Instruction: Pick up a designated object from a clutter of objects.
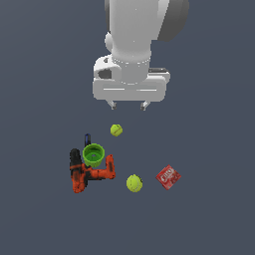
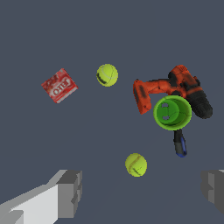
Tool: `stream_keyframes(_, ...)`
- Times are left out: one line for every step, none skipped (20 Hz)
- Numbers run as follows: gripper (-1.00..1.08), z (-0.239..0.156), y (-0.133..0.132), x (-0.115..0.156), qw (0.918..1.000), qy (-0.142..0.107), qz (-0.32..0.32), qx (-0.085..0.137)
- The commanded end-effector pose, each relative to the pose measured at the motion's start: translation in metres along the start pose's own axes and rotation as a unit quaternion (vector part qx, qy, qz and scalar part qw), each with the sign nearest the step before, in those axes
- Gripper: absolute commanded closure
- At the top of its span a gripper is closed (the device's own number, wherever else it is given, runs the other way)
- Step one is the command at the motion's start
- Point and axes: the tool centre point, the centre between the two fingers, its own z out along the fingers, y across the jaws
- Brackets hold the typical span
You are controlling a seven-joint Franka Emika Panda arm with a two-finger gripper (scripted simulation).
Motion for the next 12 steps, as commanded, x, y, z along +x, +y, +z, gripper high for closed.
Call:
stream_keyframes(-0.2, 0.0, 0.0, 0.0, 1.0, 0.0, 0.0, 0.0)
stream_keyframes(-0.2, 0.0, 0.001, 0.0, 1.0, 0.0, 0.0, 0.0)
stream_keyframes(-0.2, -0.001, 0.003, 0.001, 1.0, 0.001, 0.001, 0.0)
stream_keyframes(-0.2, -0.002, 0.006, 0.002, 1.0, 0.003, 0.003, -0.001)
stream_keyframes(-0.2, -0.003, 0.01, 0.003, 1.0, 0.004, 0.005, -0.002)
stream_keyframes(-0.2, -0.005, 0.013, 0.003, 1.0, 0.006, 0.007, -0.002)
stream_keyframes(-0.2, -0.005, 0.016, 0.004, 0.9999, 0.007, 0.008, -0.003)
stream_keyframes(-0.2, -0.006, 0.017, 0.004, 0.9999, 0.008, 0.009, -0.003)
stream_keyframes(-0.2, -0.006, 0.016, 0.004, 0.9999, 0.008, 0.009, -0.003)
stream_keyframes(-0.2, -0.005, 0.016, 0.004, 0.9999, 0.007, 0.008, -0.003)
stream_keyframes(-0.2, -0.005, 0.016, 0.004, 0.9999, 0.007, 0.009, -0.002)
stream_keyframes(-0.2, -0.004, 0.017, 0.005, 0.9999, 0.005, 0.01, -0.002)
